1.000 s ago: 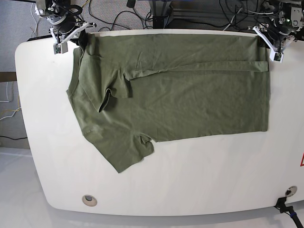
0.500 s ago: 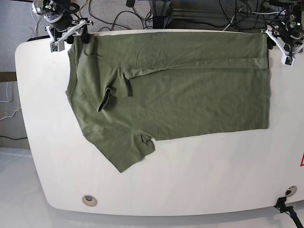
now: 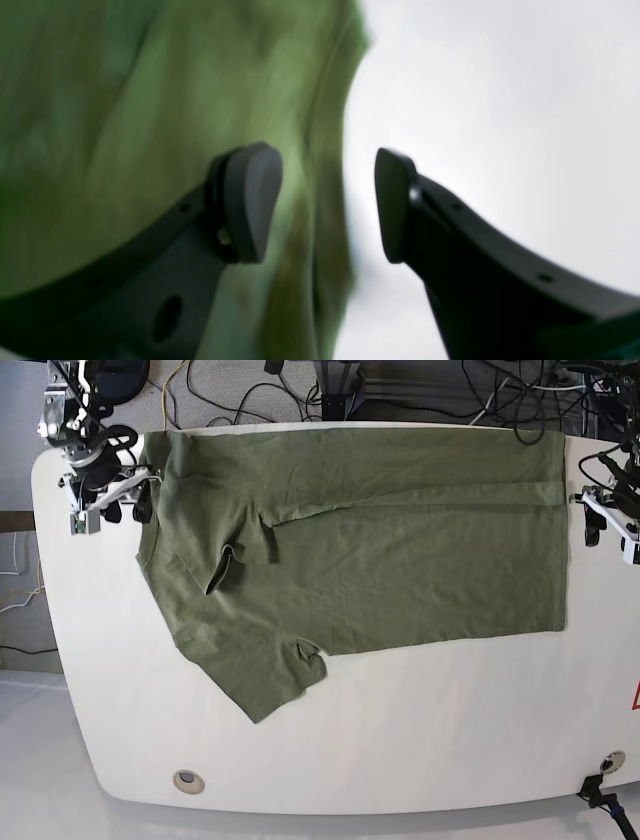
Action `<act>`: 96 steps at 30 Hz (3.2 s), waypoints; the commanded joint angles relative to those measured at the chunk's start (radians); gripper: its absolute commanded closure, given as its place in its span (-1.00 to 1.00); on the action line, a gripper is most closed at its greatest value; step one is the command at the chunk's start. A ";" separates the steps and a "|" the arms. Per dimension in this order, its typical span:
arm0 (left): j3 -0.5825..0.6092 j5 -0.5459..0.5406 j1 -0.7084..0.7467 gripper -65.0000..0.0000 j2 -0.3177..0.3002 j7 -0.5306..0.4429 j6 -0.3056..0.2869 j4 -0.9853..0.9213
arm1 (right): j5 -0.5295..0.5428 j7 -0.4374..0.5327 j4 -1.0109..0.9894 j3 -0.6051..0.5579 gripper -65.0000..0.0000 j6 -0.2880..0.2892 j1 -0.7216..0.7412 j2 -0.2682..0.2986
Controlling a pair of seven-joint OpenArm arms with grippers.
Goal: Fold the T-shirt properly
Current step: 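Release the edge and move both grippers to the shirt's front edge, then pinch the front edge with both grippers and fold it over the shirt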
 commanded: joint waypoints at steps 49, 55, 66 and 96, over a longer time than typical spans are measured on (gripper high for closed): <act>0.567 -0.005 -0.942 0.82 0.055 -0.091 -0.048 -1.137 | -0.614 0.163 -1.107 -0.177 0.00 0.252 1.171 -0.242; 0.567 -0.005 -0.942 1.00 0.054 -0.091 -0.048 -1.137 | -0.620 0.344 -1.392 -0.177 0.00 0.251 1.255 -0.233; 0.567 -0.005 -0.942 1.00 0.055 -0.091 -0.048 -1.137 | -0.620 0.346 -1.397 -0.179 0.01 0.252 1.223 -0.288; 0.374 -0.005 -0.715 1.00 0.055 -0.095 -0.048 -0.643 | -0.611 -0.091 -0.706 -0.179 1.00 0.254 1.002 -0.302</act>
